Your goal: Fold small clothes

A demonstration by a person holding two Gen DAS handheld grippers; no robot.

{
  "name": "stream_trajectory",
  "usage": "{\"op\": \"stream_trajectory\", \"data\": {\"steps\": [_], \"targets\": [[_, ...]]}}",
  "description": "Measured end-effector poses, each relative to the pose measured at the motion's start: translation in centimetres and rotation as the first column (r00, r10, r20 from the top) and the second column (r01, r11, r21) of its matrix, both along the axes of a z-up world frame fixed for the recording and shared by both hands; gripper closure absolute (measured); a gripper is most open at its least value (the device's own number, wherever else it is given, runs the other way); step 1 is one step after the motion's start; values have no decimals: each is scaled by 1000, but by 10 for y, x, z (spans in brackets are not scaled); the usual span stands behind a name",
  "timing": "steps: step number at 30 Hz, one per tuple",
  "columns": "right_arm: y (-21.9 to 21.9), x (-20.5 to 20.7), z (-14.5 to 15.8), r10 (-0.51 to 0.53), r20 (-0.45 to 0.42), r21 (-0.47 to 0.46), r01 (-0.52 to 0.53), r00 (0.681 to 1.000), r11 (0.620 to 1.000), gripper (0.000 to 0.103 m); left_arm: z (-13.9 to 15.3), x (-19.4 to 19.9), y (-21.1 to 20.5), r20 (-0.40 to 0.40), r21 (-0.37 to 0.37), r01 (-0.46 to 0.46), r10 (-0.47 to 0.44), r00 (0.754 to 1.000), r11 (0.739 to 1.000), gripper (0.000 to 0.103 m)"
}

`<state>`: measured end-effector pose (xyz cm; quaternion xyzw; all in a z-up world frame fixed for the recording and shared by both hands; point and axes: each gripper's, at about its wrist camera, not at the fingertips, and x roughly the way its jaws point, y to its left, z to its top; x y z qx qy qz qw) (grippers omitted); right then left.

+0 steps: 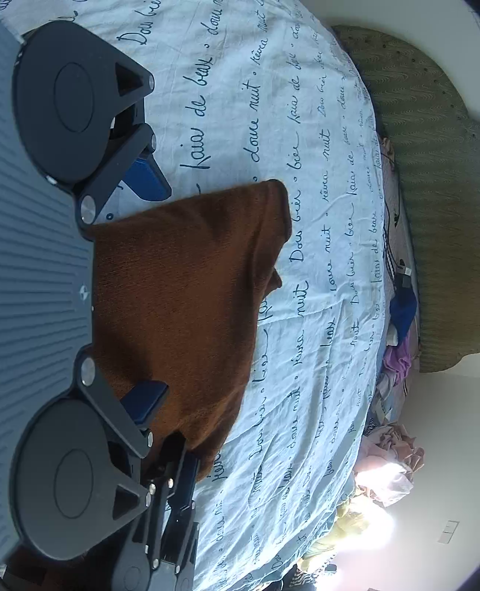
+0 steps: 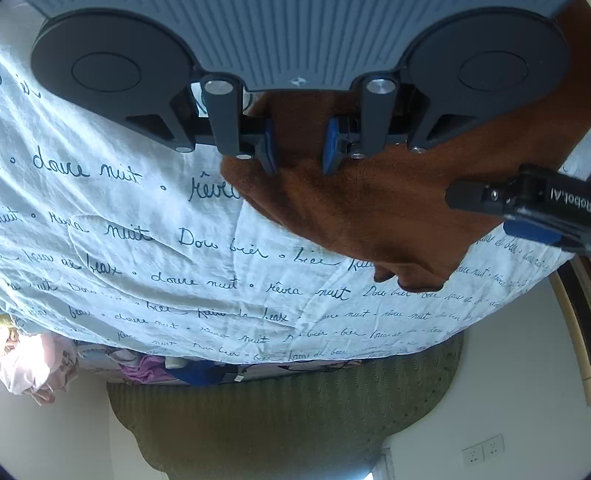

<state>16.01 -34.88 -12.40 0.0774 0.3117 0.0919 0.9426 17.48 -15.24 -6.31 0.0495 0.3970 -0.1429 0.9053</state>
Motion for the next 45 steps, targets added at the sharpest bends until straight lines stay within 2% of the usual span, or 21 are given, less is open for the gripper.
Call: {"op": "stream_trajectory", "data": {"steps": [4, 8, 10, 11, 12, 13, 15, 17, 20, 22, 23, 26, 28, 29, 30, 31, 34, 37, 40, 43, 45], "targets": [[6, -15, 20, -16, 9, -27, 17, 1000, 999, 77, 5, -12, 8, -15, -23, -3, 3, 1000, 1000, 0], [15, -57, 31, 63, 52, 52, -65, 997, 996, 76, 4, -40, 15, -37, -39, 39, -40, 999, 999, 0], [25, -63, 16, 44, -32, -52, -46, 998, 998, 73, -8, -51, 19, -78, -44, 67, -70, 994, 997, 0], [21, -66, 11, 30, -20, -54, -31, 999, 998, 54, -10, -54, 25, -83, -65, 67, -72, 994, 996, 0], [12, -69, 11, -7, -28, -11, 6, 1000, 1000, 40, -10, -56, 34, -86, -90, 51, -59, 995, 995, 0], [1, -71, 11, -39, -55, 54, 42, 998, 998, 18, -8, -55, 44, -101, -111, 24, -35, 994, 994, 0], [-26, -84, 12, -51, -60, 212, 63, 997, 975, 16, -4, -52, 67, -145, -183, -20, -6, 989, 983, 0], [-40, -98, 6, -24, -84, 307, 49, 996, 950, 16, -6, -50, 89, -221, -256, -60, 2, 975, 965, 0], [-50, -114, -11, 33, -119, 400, 17, 992, 916, 17, -20, -56, 109, -328, -376, -69, -63, 942, 924, 0], [-50, -121, -22, 56, -114, 457, 2, 992, 889, 17, -21, -64, 110, -318, -419, -29, -116, 941, 907, 0], [-48, -122, -24, 58, -104, 464, -3, 993, 886, 17, -23, -64, 107, -336, -441, -21, -144, 931, 897, 0], [-44, -106, -24, 80, -110, 501, -14, 991, 865, 16, -28, -57, 101, -375, -515, -60, -162, 913, 855, 0], [-35, -92, -22, 114, -122, 511, -36, 986, 859, 20, -32, -50, 95, -385, -546, -86, -158, 909, 833, 3], [-28, -87, -21, 120, -135, 489, -39, 984, 871, 47, -33, -48, 93, -382, -558, -81, -169, 909, 826, 20], [-21, -82, -20, 124, -162, 467, -34, 979, 884, 68, -34, -45, 89, -402, -551, -78, -183, 897, 831, 42], [-17, -80, -19, 120, -174, 466, -25, 977, 884, 79, -36, -42, 85, -439, -527, -78, -192, 878, 846, 75], [-7, -88, -4, 96, -157, 431, -19, 983, 902, 84, -29, -40, 85, -422, -514, -38, -215, 881, 857, 78], [2, -96, 17, 93, -126, 454, -26, 988, 891, 85, -15, -37, 96, -431, -507, -35, -218, 876, 861, 79], [17, -109, 36, 122, -97, 469, -63, 988, 881, 85, 4, -44, 111, -397, -480, 10, -228, 889, 877, 79], [32, -122, 34, 139, -109, 489, -69, 984, 870, 85, 6, -59, 127, -397, -457, 21, -225, 890, 889, 79], [44, -128, 18, 116, -145, 420, -45, 983, 906, 83, -7, -71, 134, -412, -428, 25, -219, 884, 904, 79]]}}
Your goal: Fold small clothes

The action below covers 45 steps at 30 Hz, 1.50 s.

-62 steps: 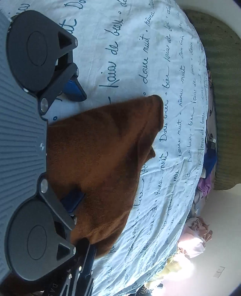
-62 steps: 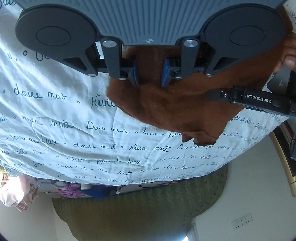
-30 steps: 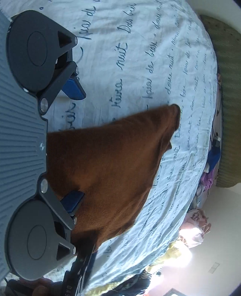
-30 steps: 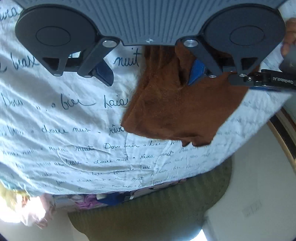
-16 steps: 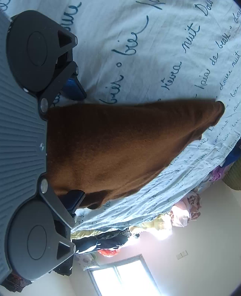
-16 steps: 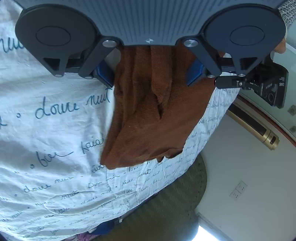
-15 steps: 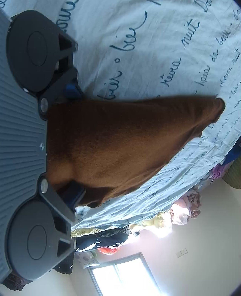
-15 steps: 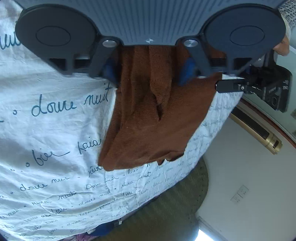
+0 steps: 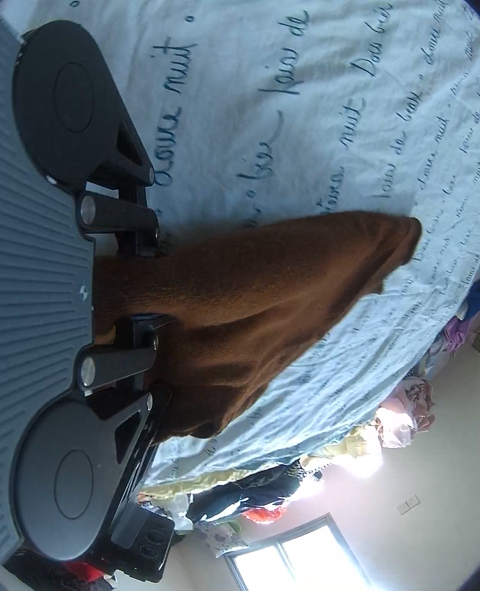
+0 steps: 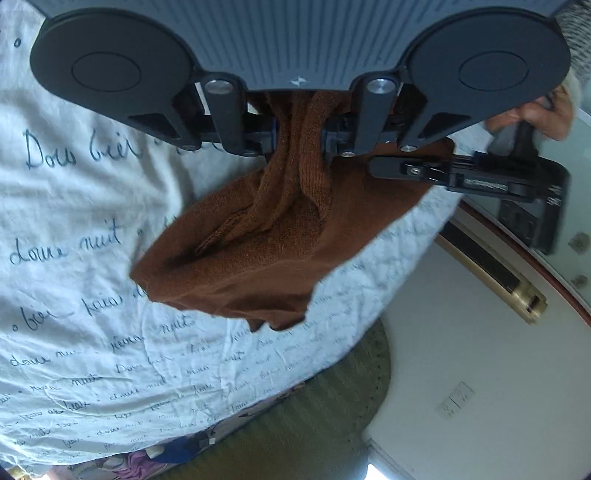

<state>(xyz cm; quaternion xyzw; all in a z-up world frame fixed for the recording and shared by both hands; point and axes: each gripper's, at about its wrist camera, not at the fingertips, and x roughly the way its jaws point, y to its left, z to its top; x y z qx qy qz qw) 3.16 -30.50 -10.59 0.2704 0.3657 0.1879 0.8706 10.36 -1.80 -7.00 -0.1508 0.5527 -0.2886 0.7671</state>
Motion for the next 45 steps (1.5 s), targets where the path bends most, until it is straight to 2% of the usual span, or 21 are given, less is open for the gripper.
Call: {"op": "stream_trajectory", "data": {"steps": [2, 4, 6, 8, 9, 11, 14, 17, 19, 21, 25, 27, 29, 30, 32, 36, 38, 41, 43, 44, 45], "targets": [[2, 0, -23, -19, -80, -20, 17, 997, 1000, 70, -18, -11, 8, -29, 35, -1, 2, 1000, 999, 67], [-9, -19, -21, -59, -45, 21, 60, 997, 998, 66, -12, -23, 18, 3, 40, -7, 7, 1000, 999, 63], [-14, -36, 0, -106, 48, -70, 109, 993, 992, 66, 13, -36, 21, 108, 86, -15, 6, 994, 996, 55], [-17, -38, 18, -131, 112, -135, 145, 985, 980, 70, 38, -45, 16, 219, 96, -19, -2, 976, 995, 28], [-17, -31, 25, -123, 144, -148, 144, 982, 978, 74, 48, -49, 9, 262, 84, -15, -7, 965, 996, 24], [-16, -15, 30, -111, 157, -149, 135, 981, 980, 84, 57, -57, -15, 329, 90, 28, -57, 943, 996, 22], [-5, 13, 22, -53, 151, -189, 81, 987, 979, 87, 34, -61, -48, 315, 169, 61, -113, 942, 984, 23], [5, 43, -9, -85, 102, -456, 123, 991, 881, 88, -8, -64, -54, 304, 227, 57, -126, 944, 972, 22], [-15, 54, -9, -115, 60, -371, 129, 992, 920, 91, -10, -76, -58, 367, 272, 63, -165, 915, 960, 19], [-24, 53, 8, -156, 86, -371, 177, 984, 912, 90, -2, -84, -59, 350, 281, 68, -168, 922, 957, 14], [-38, 55, 23, -172, 101, -285, 194, 980, 939, 90, 24, -96, -57, 395, 183, 60, -129, 910, 981, 1], [-28, 69, 13, -138, 79, -351, 157, 987, 923, 90, 24, -94, -62, 407, 190, 37, -113, 907, 981, 0], [-21, 90, -11, -135, 9, -413, 127, 991, 902, 91, 8, -83, -72, 357, 215, 39, -116, 927, 976, 0], [-22, 91, -15, -136, 61, -417, 149, 989, 897, 91, -1, -80, -79, 336, 241, 51, -132, 933, 969, 0], [-24, 96, -10, -166, 37, -387, 168, 985, 907, 91, -7, -82, -87, 366, 311, 45, -164, 916, 949, 0], [-4, 50, 28, -131, 130, -383, 172, 983, 908, 89, 19, -89, -60, 405, 219, 22, -111, 908, 975, 0], [9, 22, 37, -101, 175, -375, 161, 979, 913, 88, 26, -81, -48, 426, 232, -44, -61, 903, 972, 0], [30, -3, 31, -59, 185, -393, 129, 981, 910, 88, 15, -61, -46, 386, 299, -74, -50, 921, 951, 0], [41, 0, 13, -51, 154, -492, 121, 987, 862, 87, -2, -52, -49, 340, 330, -55, -64, 938, 942, 0], [43, 3, 2, -51, 155, -541, 128, 987, 831, 75, -11, -49, -51, 317, 344, -51, -65, 946, 938, 0], [37, 4, -4, -77, 170, -521, 156, 982, 839, 64, -18, -48, -51, 314, 347, -60, -56, 948, 936, 0]]}}
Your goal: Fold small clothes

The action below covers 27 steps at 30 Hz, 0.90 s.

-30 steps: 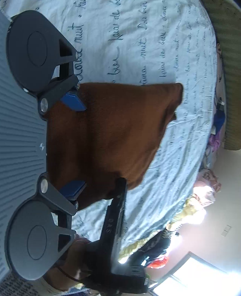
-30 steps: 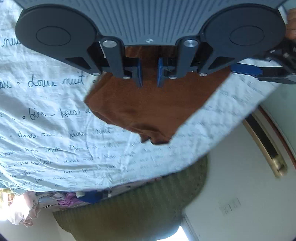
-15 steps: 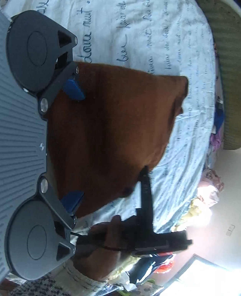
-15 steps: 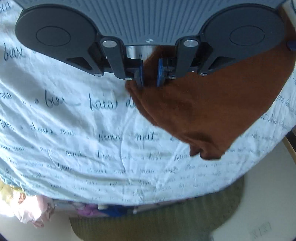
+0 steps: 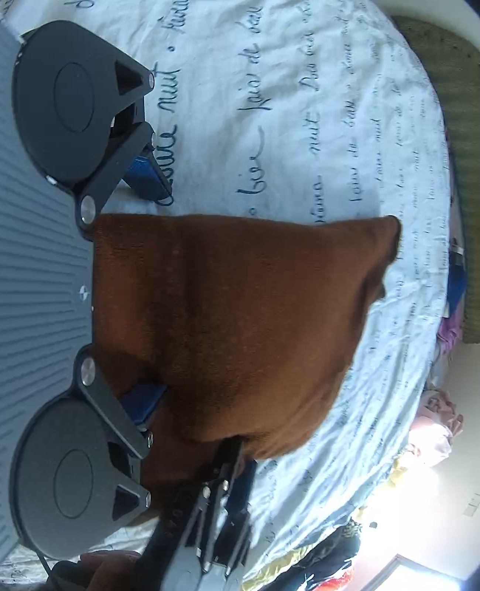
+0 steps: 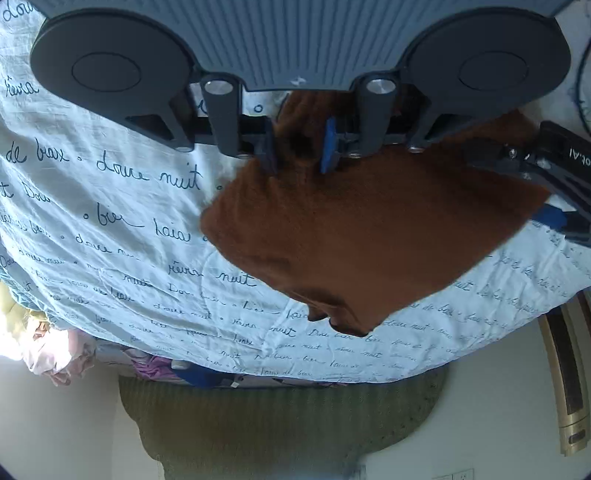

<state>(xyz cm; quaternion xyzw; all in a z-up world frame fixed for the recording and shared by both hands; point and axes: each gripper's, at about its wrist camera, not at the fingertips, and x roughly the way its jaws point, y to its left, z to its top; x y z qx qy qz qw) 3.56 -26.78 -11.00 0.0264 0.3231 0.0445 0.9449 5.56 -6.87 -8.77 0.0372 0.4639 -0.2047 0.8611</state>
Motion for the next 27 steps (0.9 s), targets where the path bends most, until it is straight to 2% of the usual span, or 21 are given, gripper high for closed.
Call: {"op": "stream_trajectory", "data": {"steps": [1, 2, 6, 7, 9, 11, 13, 14, 15, 16, 17, 18, 19, 20, 21, 24, 25, 27], "targets": [[-9, 3, -2, -38, -17, 39, 39, 999, 998, 41, -1, -2, 1, 22, -6, -3, 3, 1000, 1000, 0], [-17, 4, 0, -64, -34, 74, 66, 997, 995, 32, -2, -5, 3, 34, -7, -2, 2, 999, 1000, 0], [-31, -18, 13, -74, -17, 168, 76, 997, 983, 32, 3, -8, 10, 11, -41, -6, 7, 1000, 999, 0], [-34, -26, 15, -80, -11, 215, 80, 997, 973, 32, 4, -8, 11, 8, -43, -5, 5, 1000, 999, 0], [-42, -39, 10, -72, -28, 344, 77, 997, 936, 32, 4, -9, 13, -1, -46, -4, 4, 1000, 999, 0], [-45, -44, 0, -47, -82, 416, 77, 996, 906, 31, 3, -9, 15, -16, -59, 0, -1, 1000, 998, 0], [-46, -45, -18, -9, -119, 505, 69, 993, 860, 25, 3, -11, 15, -11, -63, 4, -4, 1000, 998, 1], [-43, -45, -25, 16, -114, 519, 45, 993, 854, 25, 2, -11, 15, -8, -72, 8, -9, 1000, 997, 5], [-39, -47, -26, 24, -80, 507, 20, 997, 862, 26, 2, -13, 15, -4, -83, 10, -11, 1000, 996, 8], [-38, -45, -27, 28, -81, 517, 18, 996, 856, 46, 3, -14, 15, 2, -94, 15, -14, 1000, 995, 26], [-40, -42, -29, 36, -103, 537, 25, 994, 843, 88, 4, -14, 15, -1, -98, 17, -17, 1000, 995, 44], [-42, -39, -31, 37, -114, 562, 34, 993, 826, 88, 7, -14, 16, -13, -114, 16, -18, 1000, 993, 53], [-41, -38, -28, 42, -108, 550, 25, 993, 835, 88, 10, -12, 17, -33, -133, 9, -14, 999, 991, 67], [-39, -39, -22, 50, -101, 527, 11, 994, 850, 88, 13, -11, 20, -46, -148, -5, -2, 999, 989, 75], [-39, -41, -15, 56, -88, 518, -2, 995, 856, 89, 17, -12, 22, -48, -156, -13, 6, 999, 988, 77], [-44, -47, 6, 56, -46, 493, -26, 997, 870, 89, 18, -17, 26, -83, -188, -31, 16, 996, 982, 77], [-48, -47, 9, 40, -40, 483, -16, 998, 875, 89, 15, -20, 24, -77, -180, -32, 18, 997, 983, 73], [-49, -37, -2, 13, -87, 421, 25, 996, 907, 81, 6, -24, 21, -61, -150, -50, 41, 997, 987, 57]]}}
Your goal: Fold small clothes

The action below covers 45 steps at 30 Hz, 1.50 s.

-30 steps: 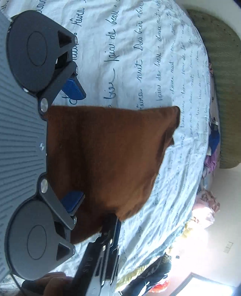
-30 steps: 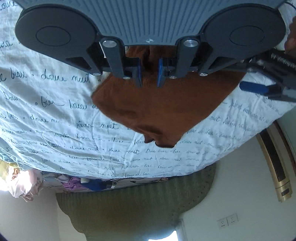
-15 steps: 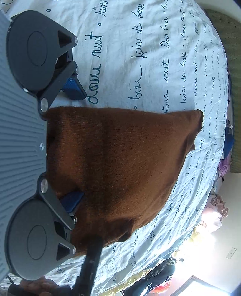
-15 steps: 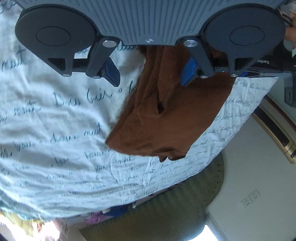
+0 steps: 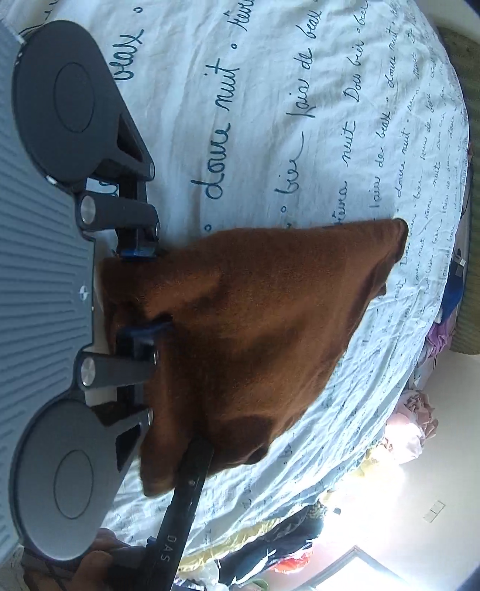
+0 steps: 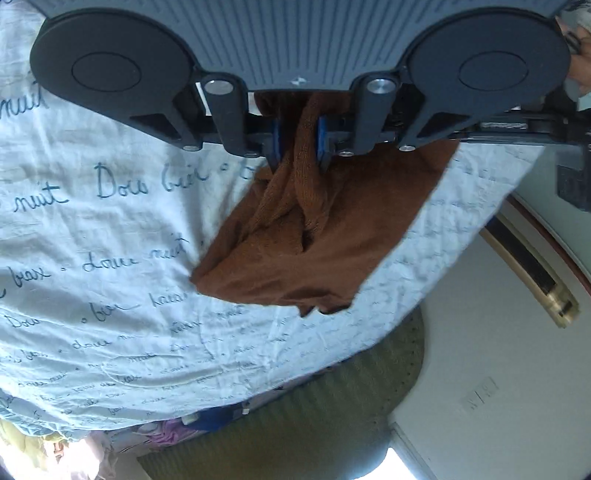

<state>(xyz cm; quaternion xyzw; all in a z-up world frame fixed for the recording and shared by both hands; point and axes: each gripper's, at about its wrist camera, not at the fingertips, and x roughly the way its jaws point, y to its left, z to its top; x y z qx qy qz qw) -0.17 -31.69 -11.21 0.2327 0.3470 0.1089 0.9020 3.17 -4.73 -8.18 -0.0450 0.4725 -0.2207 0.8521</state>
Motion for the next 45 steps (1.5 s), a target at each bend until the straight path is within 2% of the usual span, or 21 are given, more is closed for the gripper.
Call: {"op": "stream_trajectory", "data": {"steps": [1, 2, 3, 4, 5, 6, 8, 10, 12, 16, 18, 21, 23, 30, 35, 45], "targets": [[1, 7, -12, 15, -56, -19, -16, 998, 1000, 60, -2, -2, 1, 11, -9, 1, -1, 1000, 1000, 46], [1, 5, -16, 22, -47, -10, -22, 999, 1000, 49, 0, -5, 4, 25, -7, -2, 2, 1000, 1000, 27], [3, -2, -13, 18, -30, -17, -19, 999, 1000, 43, 4, -9, 7, 36, 25, -23, 22, 999, 999, 13], [6, -14, -6, 14, -22, -48, -15, 1000, 999, 26, 9, -15, 12, 68, 59, -56, 52, 996, 997, 3], [11, -26, 2, 4, 4, -85, -3, 1000, 996, 18, 14, -21, 16, 105, 88, -77, 67, 992, 993, 0], [16, -40, 10, -13, 32, -126, 17, 999, 992, 16, 18, -26, 21, 131, 107, -88, 74, 989, 990, 0], [23, -59, 15, -20, 41, -162, 26, 999, 986, 13, 22, -34, 31, 124, 109, -103, 89, 988, 989, 0], [30, -73, 14, -28, 24, -192, 32, 999, 981, 13, 20, -41, 37, 108, 109, -108, 97, 990, 988, 0], [37, -83, 8, -49, 8, -223, 50, 999, 974, 13, 14, -49, 36, 101, 157, -104, 89, 991, 982, 0], [50, -86, -5, -58, -22, -243, 51, 998, 969, 13, -3, -56, 23, 87, 204, -82, 65, 994, 976, 0], [61, -81, -8, -71, -28, -309, 59, 997, 949, 13, -8, -60, 12, 128, 258, -81, 49, 991, 963, 0], [70, -74, -13, -90, -11, -376, 80, 996, 923, 11, -14, -58, 2, 128, 302, -98, 61, 990, 948, 0], [71, -68, -19, -82, -9, -365, 73, 997, 928, 0, -14, -56, 2, 124, 293, -125, 92, 988, 948, 0], [86, -55, -26, -83, 32, -418, 89, 996, 904, 0, -16, -57, 0, 157, 285, -173, 132, 979, 943, 0], [90, -44, -28, -97, 42, -425, 106, 994, 899, 0, -17, -59, -2, 181, 283, -198, 151, 972, 938, 0], [90, -49, -28, -103, 50, -422, 114, 993, 900, 0, -20, -62, -5, 220, 271, -249, 192, 956, 930, 0]]}}
